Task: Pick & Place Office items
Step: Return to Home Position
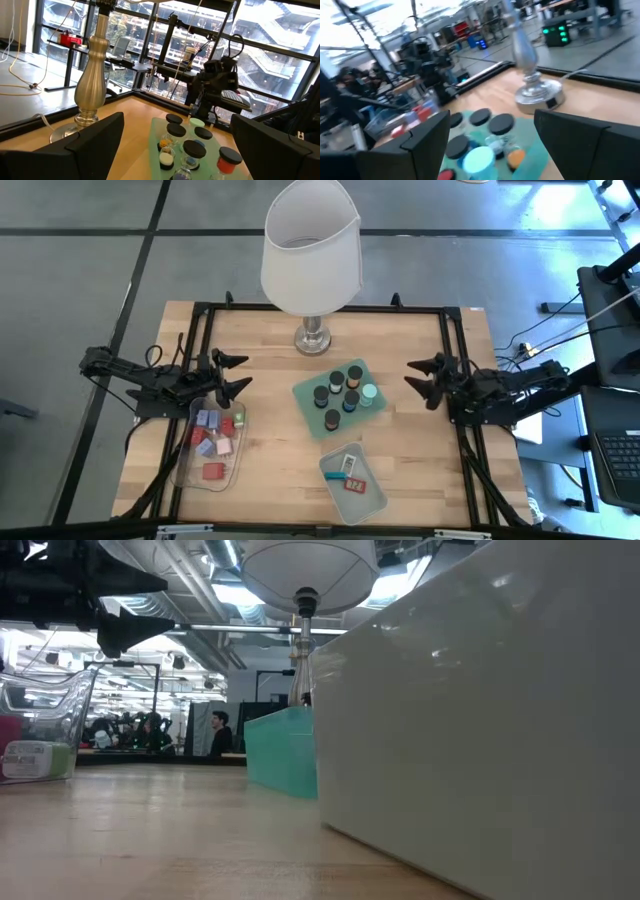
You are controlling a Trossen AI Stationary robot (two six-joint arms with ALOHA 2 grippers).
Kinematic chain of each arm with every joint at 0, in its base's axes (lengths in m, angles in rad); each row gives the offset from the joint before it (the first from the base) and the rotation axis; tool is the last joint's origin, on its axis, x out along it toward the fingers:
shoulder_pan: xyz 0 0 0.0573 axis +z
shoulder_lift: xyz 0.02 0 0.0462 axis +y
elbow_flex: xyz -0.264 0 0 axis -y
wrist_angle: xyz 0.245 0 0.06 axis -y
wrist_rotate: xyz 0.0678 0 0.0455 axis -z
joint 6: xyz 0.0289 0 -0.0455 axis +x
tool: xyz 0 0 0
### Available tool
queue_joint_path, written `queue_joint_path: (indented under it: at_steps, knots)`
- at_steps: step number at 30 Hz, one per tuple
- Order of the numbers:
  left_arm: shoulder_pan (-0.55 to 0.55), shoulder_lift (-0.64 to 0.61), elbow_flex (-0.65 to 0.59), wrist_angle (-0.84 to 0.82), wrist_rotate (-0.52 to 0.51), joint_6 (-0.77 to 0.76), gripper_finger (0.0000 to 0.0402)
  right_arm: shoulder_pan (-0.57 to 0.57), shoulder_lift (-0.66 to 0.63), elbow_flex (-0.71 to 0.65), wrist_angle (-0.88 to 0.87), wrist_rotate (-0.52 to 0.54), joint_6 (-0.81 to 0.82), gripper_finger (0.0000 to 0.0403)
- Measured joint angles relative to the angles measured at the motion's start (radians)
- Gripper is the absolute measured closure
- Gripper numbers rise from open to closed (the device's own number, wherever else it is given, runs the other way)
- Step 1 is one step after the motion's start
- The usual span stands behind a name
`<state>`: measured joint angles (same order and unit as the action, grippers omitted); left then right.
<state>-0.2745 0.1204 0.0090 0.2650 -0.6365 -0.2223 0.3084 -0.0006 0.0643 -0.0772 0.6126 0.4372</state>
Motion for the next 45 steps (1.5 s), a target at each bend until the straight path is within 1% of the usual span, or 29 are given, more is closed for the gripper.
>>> queue_joint_path:
  at_steps: [6, 25, 38, 45]
  knots:
    - [0.0, 0.0, 0.0, 0.0, 0.0, 0.0, 0.0038, -0.11, 0.0, -0.002, 0.002, 0.0, 0.0, 0.0112]
    - [0.0, 0.0, 0.0, 0.0, 0.0, 0.0, 0.0038, -0.519, 0.0, -0.002, 0.002, 0.0, -0.001, 0.0112]
    - [0.0, 0.0, 0.0, 0.0, 0.001, 0.0, 0.0038, -0.751, 0.0, -0.002, 0.002, -0.001, -0.001, 0.0112]
    - [0.0, 0.0, 0.0, 0.0, 0.001, 0.0, 0.0038, -0.85, 0.0, -0.002, 0.002, -0.001, -0.001, 0.0112]
